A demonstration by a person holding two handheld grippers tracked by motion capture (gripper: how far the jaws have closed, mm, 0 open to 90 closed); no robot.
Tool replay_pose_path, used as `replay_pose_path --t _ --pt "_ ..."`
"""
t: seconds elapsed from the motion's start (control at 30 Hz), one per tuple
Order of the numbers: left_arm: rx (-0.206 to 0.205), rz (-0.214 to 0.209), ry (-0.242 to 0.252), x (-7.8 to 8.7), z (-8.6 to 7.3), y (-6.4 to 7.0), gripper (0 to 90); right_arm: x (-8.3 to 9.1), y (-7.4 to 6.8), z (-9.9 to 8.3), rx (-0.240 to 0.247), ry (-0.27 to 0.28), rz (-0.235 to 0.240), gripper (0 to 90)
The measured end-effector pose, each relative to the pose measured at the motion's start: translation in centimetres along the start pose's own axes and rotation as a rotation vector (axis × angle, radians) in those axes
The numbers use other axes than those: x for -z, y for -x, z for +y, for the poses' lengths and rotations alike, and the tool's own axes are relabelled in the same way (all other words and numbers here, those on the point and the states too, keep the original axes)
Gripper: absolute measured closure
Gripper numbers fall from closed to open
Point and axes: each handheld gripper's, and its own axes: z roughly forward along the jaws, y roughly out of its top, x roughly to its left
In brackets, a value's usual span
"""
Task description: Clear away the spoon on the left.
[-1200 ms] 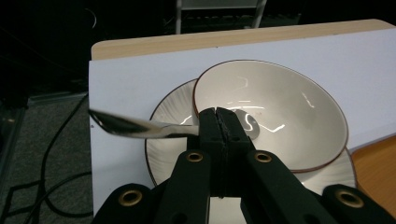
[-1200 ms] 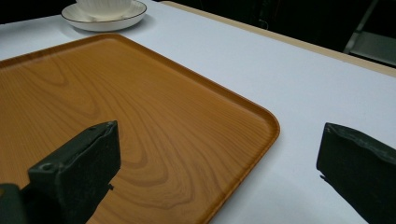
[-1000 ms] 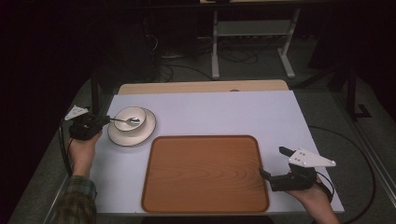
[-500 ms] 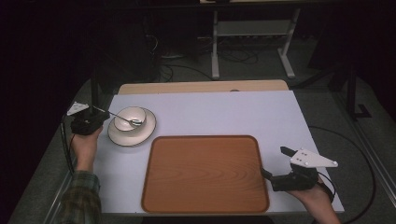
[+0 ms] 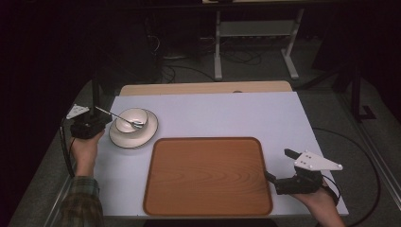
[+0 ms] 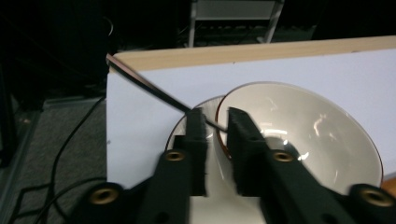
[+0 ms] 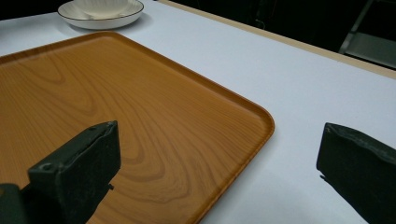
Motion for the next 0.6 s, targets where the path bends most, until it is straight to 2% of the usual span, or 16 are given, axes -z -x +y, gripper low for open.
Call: replay_pose_path --t 0.1,0.17,0.27,0.33,0.47,0.6 --pt "0.01 -0.006 0.008 0.4 -0.2 -0.2 61.8 0.1 -0.1 0.0 0.003 -0.001 0.0 0.0" --pt "0.002 0.007 -0.008 0.3 -0.3 -0.2 49.6 0.1 -0.1 0.0 0.004 0.001 0.0 0.0" --pt "0.008 0.01 -0.018 -0.1 -0.4 -0.2 42.1 0.1 -0.1 0.0 0.004 0.001 -0.001 0.0" --pt "0.013 0.011 -0.026 -0.5 -0.5 -0.3 37.5 0.1 0.0 0.0 0.002 0.001 -0.002 0.0" --pt "0.029 0.008 -0.026 -1.3 -0.5 -0.6 34.5 -0.1 0.0 0.0 0.001 -0.005 -0.002 0.0" --pt "0.01 0.008 -0.034 -2.3 0.0 -0.3 32.2 -0.1 0.0 0.0 -0.001 -0.004 -0.003 0.0"
